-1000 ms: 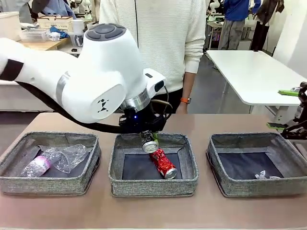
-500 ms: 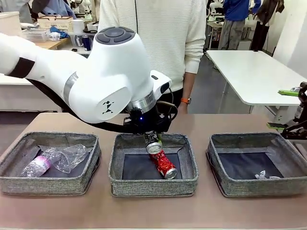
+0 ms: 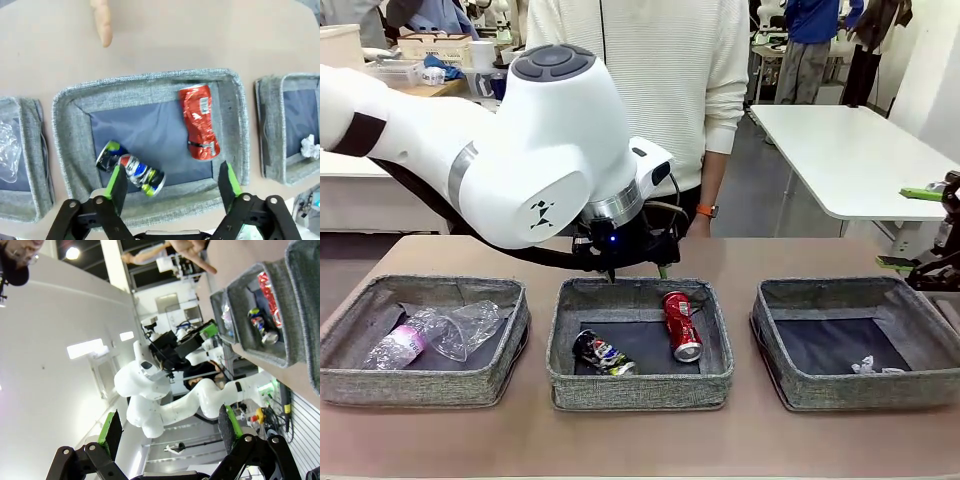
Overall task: Sort the waste into the appropriate baskets.
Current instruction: Place the picked waste into the Fabric basket indicated by the person.
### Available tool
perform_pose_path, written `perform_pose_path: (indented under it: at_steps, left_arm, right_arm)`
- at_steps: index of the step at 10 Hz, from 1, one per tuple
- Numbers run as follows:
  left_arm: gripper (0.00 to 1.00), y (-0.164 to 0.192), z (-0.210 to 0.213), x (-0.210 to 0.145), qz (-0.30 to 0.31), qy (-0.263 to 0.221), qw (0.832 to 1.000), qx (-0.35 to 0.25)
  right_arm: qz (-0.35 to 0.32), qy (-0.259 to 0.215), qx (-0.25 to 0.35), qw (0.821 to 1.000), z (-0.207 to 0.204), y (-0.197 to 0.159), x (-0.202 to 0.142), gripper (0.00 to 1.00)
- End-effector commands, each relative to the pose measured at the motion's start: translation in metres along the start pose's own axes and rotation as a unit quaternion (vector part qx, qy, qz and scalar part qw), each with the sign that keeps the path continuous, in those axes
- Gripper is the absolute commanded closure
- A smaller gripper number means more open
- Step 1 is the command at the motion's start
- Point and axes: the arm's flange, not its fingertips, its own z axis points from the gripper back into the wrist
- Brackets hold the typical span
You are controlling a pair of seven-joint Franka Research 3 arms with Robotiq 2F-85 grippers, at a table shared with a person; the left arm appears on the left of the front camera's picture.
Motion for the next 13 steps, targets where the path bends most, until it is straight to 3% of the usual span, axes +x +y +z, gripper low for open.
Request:
perform_pose_path:
  at_steps: [1,3,4,5,6,7,10,11,12,13]
  left_arm:
    - [0.00,-0.001,0.005,0.000,0.009,-0.007,1.000,-0.002]
    - [0.00,0.004,0.017,0.003,0.004,0.023,0.999,-0.026]
    - [0.00,0.015,0.037,0.009,-0.014,0.075,0.994,-0.080]
    - [0.00,0.036,0.068,0.017,-0.032,0.128,0.976,-0.171]
    - [0.00,0.066,0.100,0.027,-0.049,0.159,0.955,-0.246]
    - [0.00,0.110,0.131,0.039,-0.027,0.157,0.937,-0.310]
    - [0.00,0.239,0.162,0.054,0.109,0.143,0.916,-0.359]
    - [0.00,0.292,0.165,0.050,0.134,0.155,0.879,-0.431]
    - [0.00,0.340,0.164,0.040,0.167,0.151,0.853,-0.470]
    - [0.00,0.386,0.161,0.023,0.195,0.123,0.827,-0.514]
  right_arm:
    - [-0.009,-0.004,0.004,1.000,-0.001,0.005,0.000,0.00]
    - [-0.009,-0.004,0.004,1.000,-0.001,0.005,0.000,0.00]
    - [-0.009,-0.004,0.004,1.000,-0.001,0.005,0.000,0.00]
    - [-0.009,-0.004,0.004,1.000,-0.001,0.005,0.000,0.00]
    - [-0.009,-0.004,0.004,1.000,-0.001,0.005,0.000,0.00]
    - [-0.009,-0.004,0.004,1.000,-0.001,0.005,0.000,0.00]
    - [-0.009,-0.004,0.004,1.000,-0.001,0.005,0.000,0.00]
    - [-0.009,-0.004,0.004,1.000,-0.001,0.005,0.000,0.00]
    - [-0.009,-0.004,0.004,1.000,-0.001,0.005,0.000,0.00]
    - [-0.009,-0.004,0.004,1.000,-0.001,0.005,0.000,0.00]
